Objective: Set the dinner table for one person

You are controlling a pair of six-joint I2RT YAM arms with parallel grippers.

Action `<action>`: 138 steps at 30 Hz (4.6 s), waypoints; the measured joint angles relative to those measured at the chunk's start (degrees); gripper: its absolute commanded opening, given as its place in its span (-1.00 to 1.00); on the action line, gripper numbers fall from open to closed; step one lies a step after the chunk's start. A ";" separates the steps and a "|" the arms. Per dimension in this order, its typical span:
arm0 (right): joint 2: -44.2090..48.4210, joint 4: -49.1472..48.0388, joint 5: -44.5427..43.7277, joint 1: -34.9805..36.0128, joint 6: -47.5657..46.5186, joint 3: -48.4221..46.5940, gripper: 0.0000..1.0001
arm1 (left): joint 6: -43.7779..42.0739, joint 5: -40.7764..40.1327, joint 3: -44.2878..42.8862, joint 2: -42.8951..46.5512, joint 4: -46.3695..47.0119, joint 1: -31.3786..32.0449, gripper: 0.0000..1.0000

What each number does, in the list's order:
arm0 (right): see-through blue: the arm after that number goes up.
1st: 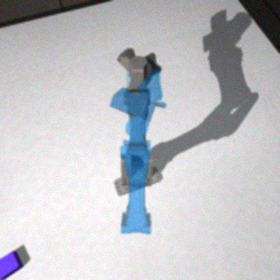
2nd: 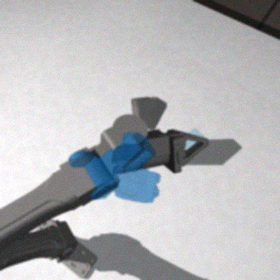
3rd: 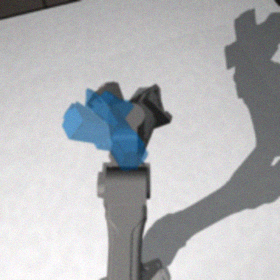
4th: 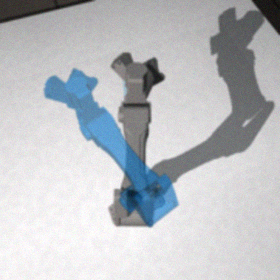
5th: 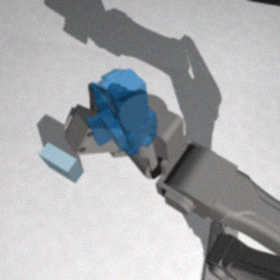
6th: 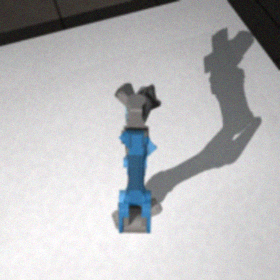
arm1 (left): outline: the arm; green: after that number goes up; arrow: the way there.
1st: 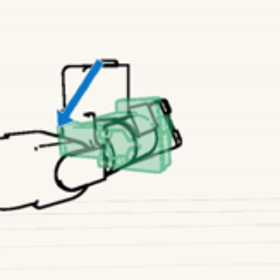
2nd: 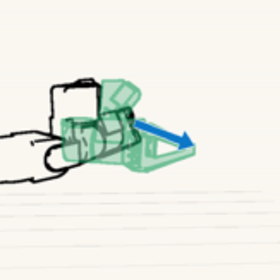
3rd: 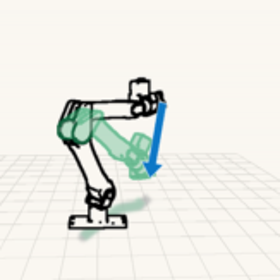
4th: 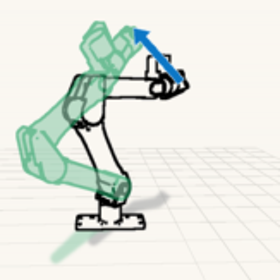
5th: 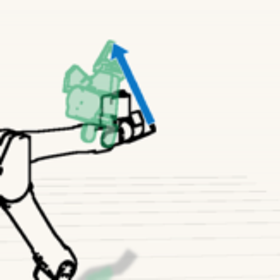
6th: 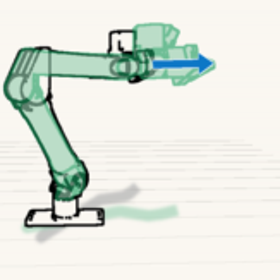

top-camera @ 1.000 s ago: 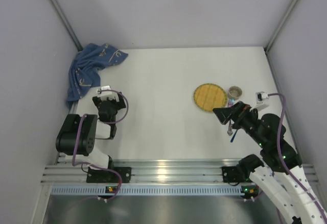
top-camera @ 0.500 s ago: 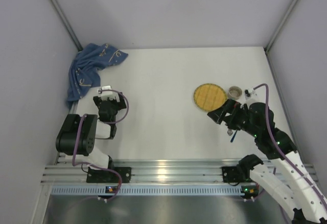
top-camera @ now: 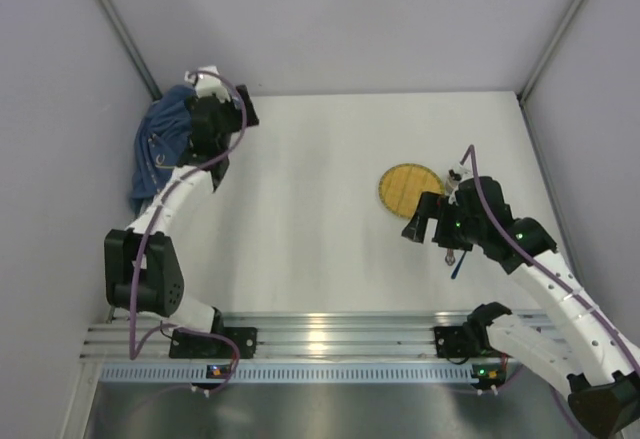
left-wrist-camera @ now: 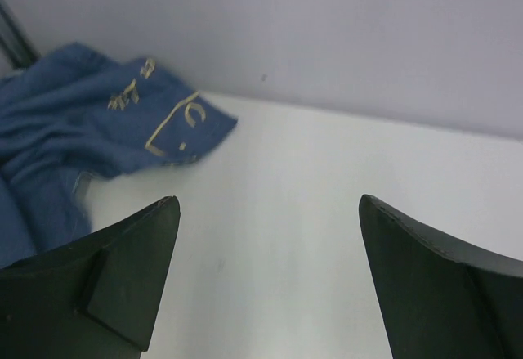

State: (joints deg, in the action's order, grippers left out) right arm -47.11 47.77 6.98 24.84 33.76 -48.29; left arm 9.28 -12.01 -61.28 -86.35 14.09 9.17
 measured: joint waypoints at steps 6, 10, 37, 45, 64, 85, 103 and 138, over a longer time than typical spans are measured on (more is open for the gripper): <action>-0.83 0.13 -1.29 0.00 -2.32 -1.70 0.99 | 8.79 3.19 -36.13 -14.23 -24.09 -6.27 0.70; 0.61 0.31 -1.60 0.00 -2.47 -1.68 0.99 | 10.80 -2.03 -53.22 -29.88 -40.17 -7.30 0.78; -19.98 1.46 -7.21 0.00 -7.02 -11.26 0.99 | 22.38 -2.69 -63.01 -52.00 -43.80 -11.34 0.75; -28.65 1.09 -8.28 -0.07 -8.94 -15.65 0.99 | 24.33 -6.84 -69.85 -58.42 -44.11 -11.56 0.51; -36.57 0.98 -6.25 -0.39 -11.93 -21.14 0.99 | 29.75 -2.51 -66.79 -58.58 -42.18 -10.97 -1.00; -14.60 1.55 -4.26 -0.55 -10.95 -9.55 1.00 | 38.42 1.60 -60.37 -38.36 -46.10 23.67 0.97; -9.40 4.55 -2.38 -0.57 -9.11 -6.49 0.99 | 20.15 -6.82 -27.52 -32.30 -54.23 20.83 0.97; -12.28 8.26 -6.99 -0.59 -9.75 -7.80 1.00 | 15.85 19.28 -24.57 -34.58 -34.77 32.79 -0.83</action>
State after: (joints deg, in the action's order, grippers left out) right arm -59.40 56.03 -0.01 24.25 24.01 -56.10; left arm 25.12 7.27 -85.84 -120.92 -20.69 41.95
